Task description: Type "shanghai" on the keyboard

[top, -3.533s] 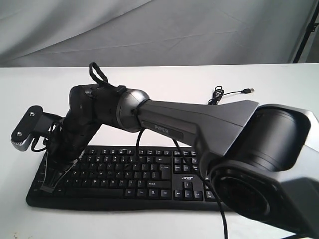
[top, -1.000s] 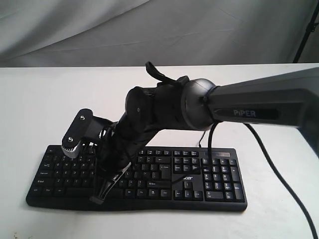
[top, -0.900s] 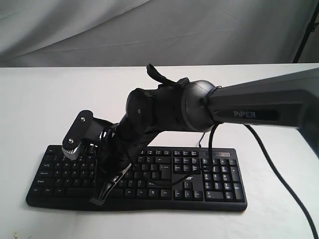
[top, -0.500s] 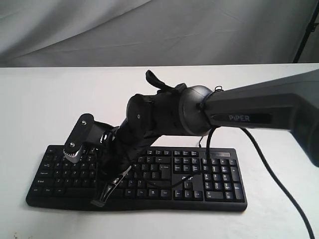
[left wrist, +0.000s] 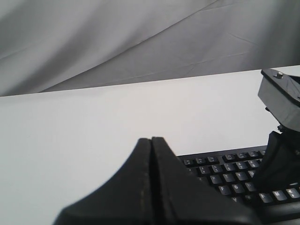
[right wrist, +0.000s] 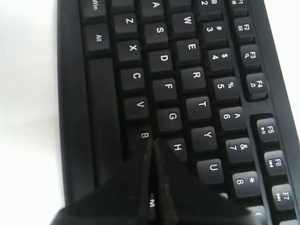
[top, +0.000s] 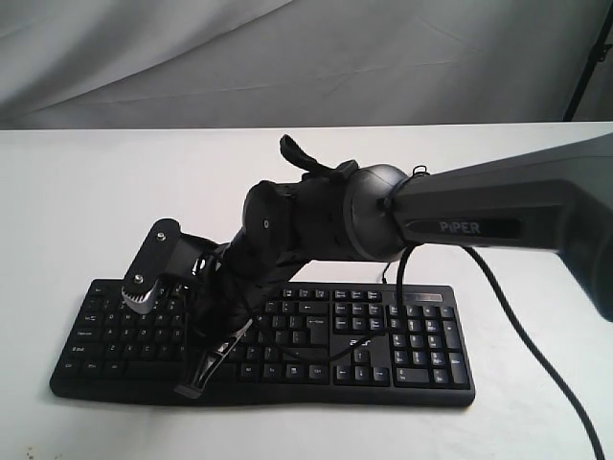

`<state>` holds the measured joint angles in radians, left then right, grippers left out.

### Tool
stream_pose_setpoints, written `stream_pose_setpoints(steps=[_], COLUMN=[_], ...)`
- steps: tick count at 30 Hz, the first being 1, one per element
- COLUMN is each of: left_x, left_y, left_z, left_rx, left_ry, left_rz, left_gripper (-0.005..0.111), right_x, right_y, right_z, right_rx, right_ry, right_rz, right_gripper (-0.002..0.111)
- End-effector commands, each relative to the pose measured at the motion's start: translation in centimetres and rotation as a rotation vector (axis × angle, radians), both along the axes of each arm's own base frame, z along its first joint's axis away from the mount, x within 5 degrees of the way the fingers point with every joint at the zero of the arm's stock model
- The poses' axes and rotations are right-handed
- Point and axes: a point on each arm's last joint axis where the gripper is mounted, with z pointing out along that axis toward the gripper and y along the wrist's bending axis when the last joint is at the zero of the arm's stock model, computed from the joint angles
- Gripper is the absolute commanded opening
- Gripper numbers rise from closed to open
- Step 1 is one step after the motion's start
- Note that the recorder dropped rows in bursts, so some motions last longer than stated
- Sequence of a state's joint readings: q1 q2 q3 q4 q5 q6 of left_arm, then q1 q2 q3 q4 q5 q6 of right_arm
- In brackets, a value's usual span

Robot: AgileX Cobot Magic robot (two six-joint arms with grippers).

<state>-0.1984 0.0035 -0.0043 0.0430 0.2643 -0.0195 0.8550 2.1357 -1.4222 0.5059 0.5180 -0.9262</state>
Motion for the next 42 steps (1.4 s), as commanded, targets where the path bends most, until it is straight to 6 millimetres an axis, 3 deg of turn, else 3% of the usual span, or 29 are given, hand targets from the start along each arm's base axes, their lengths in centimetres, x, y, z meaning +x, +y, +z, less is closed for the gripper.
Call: stream_pose_setpoints(steps=[1,23,31,42], left_x=[0.0,0.0,0.0,0.0], left_y=[0.0,0.0,0.0,0.0], left_z=[-0.1,-0.1,-0.1,-0.1], left_rx=[-0.003,-0.003,-0.003,-0.003], left_ry=[-0.003,-0.003,-0.003,-0.003], left_rz=[-0.004,-0.004,-0.004,-0.004], left_gripper=[0.000,0.000,0.000,0.000], right_x=[0.1,0.1,0.2,0.3], right_y=[-0.2,-0.2,-0.2,-0.1], right_z=[-0.2,-0.9,-2.2,-0.2], right_rx=[-0.002,-0.014,-0.034,0.001], right_ry=[0.002,0.003,0.017,-0.012], right_rz=[0.003,0.010,0.013,0.009], right_gripper=[0.000,0.000,0.000,0.000])
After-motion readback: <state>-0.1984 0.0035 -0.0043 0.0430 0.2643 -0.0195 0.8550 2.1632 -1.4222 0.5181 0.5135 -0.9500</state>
